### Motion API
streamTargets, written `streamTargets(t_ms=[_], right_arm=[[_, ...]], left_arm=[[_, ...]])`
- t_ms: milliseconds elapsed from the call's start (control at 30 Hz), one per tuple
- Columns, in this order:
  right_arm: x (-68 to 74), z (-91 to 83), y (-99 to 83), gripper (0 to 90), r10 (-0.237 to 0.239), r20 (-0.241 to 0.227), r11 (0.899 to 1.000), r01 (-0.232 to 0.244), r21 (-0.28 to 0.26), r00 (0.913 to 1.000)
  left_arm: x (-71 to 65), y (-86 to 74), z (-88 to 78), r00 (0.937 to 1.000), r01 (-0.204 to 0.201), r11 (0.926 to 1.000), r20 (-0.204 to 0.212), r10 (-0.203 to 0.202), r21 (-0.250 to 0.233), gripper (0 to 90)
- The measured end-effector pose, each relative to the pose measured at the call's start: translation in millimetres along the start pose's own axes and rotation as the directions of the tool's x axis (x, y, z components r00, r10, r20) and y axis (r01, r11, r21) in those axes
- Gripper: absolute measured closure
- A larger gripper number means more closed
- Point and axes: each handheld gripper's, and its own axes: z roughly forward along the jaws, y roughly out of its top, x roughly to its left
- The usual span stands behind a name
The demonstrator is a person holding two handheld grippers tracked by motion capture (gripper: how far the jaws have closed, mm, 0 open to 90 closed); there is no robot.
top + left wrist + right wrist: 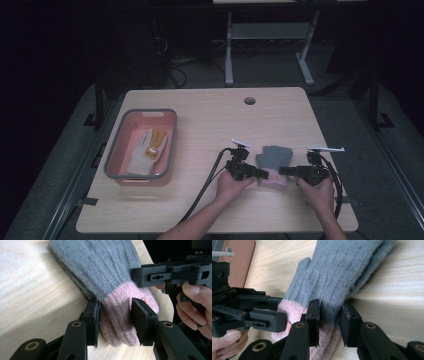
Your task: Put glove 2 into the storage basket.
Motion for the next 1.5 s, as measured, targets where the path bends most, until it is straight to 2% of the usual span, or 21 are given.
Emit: streamTargets(t_ms=[367,933,1500], right_arm=[[7.6,-1.5,2.4,72.7,-0.028,0.004,1.000,0.028,0.007,0.9996],[26.4,3.2,9.1,73.1,-0.055,-0.008,0.998,0.055,0.005,0.9985],[49.8,5.6,18.0,73.1,-0.084,-0.053,0.997,0.083,-0.004,0.9951]], left_arm=[[1.4,0.1,-4.9,0.9999,-0.006,0.9999,0.015,0.006,0.013,60.5],[2.0,2.0,-23.0,0.9997,-0.024,0.9996,0.005,0.024,-0.015,62.4],[-0.5,6.3,-54.4,0.9983,-0.057,0.9975,-0.018,0.056,-0.042,62.5]])
